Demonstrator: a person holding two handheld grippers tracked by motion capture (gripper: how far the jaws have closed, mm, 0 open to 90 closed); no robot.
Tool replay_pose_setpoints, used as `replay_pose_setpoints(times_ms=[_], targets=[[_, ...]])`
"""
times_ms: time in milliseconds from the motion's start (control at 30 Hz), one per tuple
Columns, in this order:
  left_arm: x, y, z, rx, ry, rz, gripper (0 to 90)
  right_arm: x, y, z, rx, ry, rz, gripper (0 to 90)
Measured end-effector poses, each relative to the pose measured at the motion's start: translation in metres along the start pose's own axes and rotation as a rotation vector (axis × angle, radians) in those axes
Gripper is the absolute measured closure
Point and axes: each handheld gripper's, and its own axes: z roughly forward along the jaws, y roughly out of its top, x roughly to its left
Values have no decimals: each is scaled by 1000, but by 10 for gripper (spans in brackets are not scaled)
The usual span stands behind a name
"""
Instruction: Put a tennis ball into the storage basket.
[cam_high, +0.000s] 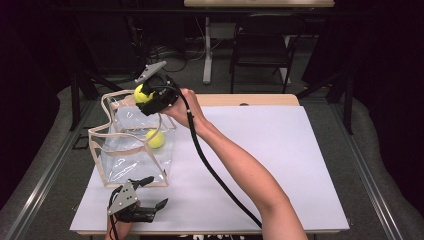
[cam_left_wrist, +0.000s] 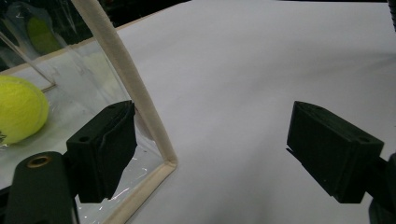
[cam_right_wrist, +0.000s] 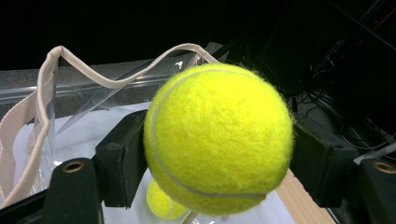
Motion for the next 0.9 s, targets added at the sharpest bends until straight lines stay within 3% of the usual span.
replay_pose_setpoints(times_ms=[900], targets=[[0, 0, 0, -2, 1, 0, 160, 4, 1, 18, 51, 18, -8, 261]])
